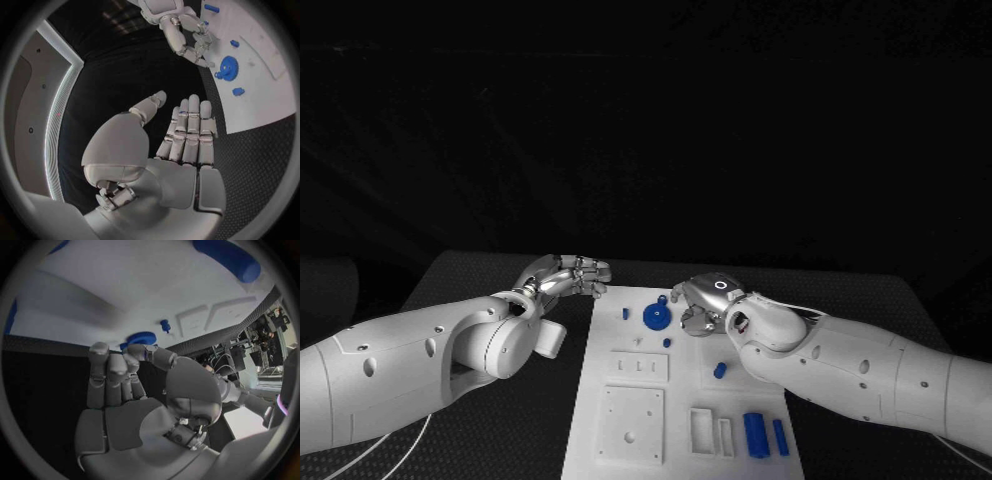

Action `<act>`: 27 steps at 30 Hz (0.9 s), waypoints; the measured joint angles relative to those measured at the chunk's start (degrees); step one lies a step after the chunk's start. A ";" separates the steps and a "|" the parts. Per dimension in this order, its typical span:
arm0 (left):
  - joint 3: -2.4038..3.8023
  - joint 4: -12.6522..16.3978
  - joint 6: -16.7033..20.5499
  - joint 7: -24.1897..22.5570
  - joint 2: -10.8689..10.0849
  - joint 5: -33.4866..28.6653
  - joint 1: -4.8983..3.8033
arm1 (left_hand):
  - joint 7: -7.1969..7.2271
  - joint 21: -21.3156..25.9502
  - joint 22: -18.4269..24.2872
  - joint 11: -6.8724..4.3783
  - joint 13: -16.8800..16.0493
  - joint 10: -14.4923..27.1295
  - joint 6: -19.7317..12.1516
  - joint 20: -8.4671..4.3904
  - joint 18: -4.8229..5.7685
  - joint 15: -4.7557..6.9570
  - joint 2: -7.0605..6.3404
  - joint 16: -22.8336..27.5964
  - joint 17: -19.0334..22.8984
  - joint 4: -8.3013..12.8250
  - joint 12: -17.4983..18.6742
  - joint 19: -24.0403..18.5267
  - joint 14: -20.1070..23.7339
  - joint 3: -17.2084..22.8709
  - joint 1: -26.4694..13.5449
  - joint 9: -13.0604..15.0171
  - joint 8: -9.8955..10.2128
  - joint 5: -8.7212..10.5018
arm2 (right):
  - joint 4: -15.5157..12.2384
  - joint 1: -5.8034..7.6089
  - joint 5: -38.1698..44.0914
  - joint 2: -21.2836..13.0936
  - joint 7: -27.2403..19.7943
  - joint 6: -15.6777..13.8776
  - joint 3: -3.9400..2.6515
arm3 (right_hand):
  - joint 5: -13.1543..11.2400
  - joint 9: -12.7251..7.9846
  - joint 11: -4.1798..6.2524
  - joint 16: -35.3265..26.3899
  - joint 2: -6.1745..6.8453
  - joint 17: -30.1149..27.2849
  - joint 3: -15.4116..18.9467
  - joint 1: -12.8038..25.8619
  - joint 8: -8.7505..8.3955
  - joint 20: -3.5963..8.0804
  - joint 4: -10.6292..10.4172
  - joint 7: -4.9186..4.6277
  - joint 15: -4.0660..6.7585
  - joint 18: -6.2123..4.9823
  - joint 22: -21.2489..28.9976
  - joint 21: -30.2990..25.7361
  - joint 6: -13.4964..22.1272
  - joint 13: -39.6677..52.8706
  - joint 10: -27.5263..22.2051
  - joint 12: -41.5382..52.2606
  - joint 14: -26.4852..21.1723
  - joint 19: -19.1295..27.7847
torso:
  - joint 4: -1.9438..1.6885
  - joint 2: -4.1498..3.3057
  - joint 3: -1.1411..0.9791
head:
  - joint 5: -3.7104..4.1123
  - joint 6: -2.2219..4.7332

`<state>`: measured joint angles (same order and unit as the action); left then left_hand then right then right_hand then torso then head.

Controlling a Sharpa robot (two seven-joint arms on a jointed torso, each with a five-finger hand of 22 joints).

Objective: Assemble the parts on the task board

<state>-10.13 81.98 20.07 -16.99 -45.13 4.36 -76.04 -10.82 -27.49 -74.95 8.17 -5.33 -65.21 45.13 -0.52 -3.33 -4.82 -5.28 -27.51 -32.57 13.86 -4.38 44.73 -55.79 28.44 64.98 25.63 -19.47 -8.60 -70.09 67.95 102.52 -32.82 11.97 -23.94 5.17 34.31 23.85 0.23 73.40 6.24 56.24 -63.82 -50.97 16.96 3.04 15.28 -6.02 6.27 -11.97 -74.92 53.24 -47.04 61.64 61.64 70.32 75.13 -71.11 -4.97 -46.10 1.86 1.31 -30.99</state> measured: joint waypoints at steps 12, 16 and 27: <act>-0.01 -1.16 0.02 -0.09 -0.05 0.00 -0.02 | 0.00 0.00 0.01 0.00 0.00 0.00 0.00 0.00 0.01 0.00 0.00 0.14 -0.06 0.13 0.00 0.00 0.00 0.13 0.00 0.05 0.00 0.00 | -3.54 1.24 -13.61 -9.33 -8.85 -5.72 -4.15 | -21.13 0.79 -0.77 -0.46 7.06 0.43 14.27 -5.64 0.85 0.98 -3.01 -0.80 -0.43 0.03 0.00 0.00 -0.07 -0.19 0.11 -0.05 0.28 -1.17 | 0.54 0.18 -0.30 | -0.04 0.64; -0.02 -1.79 0.01 -0.15 0.25 0.00 -0.01 | 0.00 0.00 0.02 0.00 0.00 0.00 0.00 0.00 0.02 -0.15 0.00 0.20 -0.11 0.13 0.00 0.01 -0.16 0.13 0.00 0.12 0.00 0.00 | -2.16 1.39 -19.09 -11.69 -12.55 -4.71 -4.26 | -21.88 0.87 -1.49 -0.68 7.49 0.55 18.83 -6.06 0.96 1.02 -2.83 -1.18 -1.35 0.49 0.01 0.00 0.29 -0.10 -0.22 -0.06 0.12 -0.58 | 1.03 0.36 -0.56 | -0.15 0.86; -0.01 -2.72 -0.11 -0.50 0.94 0.00 0.09 | 0.00 -0.10 0.02 -0.39 -0.30 -1.25 0.00 0.01 0.24 -0.21 0.00 0.20 -0.34 0.13 -0.27 0.01 -0.20 0.13 0.00 0.32 0.00 0.00 | 5.83 0.92 -28.66 -12.41 -19.81 0.20 -4.25 | -23.04 0.91 -2.28 -0.96 7.34 0.91 28.41 -6.66 1.17 0.33 -0.65 -1.28 -2.00 0.58 0.01 -0.29 0.40 0.05 -1.26 -0.08 -0.33 0.96 | 2.47 0.88 -1.58 | 0.42 1.01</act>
<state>-10.14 79.26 19.96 -17.49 -44.19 4.36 -75.94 -10.82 -27.59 -74.92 7.78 -5.64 -66.46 45.13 -0.51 -3.09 -5.02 -5.28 -27.31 -32.91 13.99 -4.66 44.74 -55.99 28.57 64.98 25.96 -19.47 -8.60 -64.25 68.86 73.86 -45.23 -7.84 -23.74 0.92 11.28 24.76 -2.04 72.44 13.58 57.15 -35.40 -57.63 18.13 3.37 14.64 -7.30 4.27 -11.40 -74.92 52.95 -46.64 61.69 60.38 70.25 74.81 -70.14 -2.50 -45.21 0.28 1.74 -29.98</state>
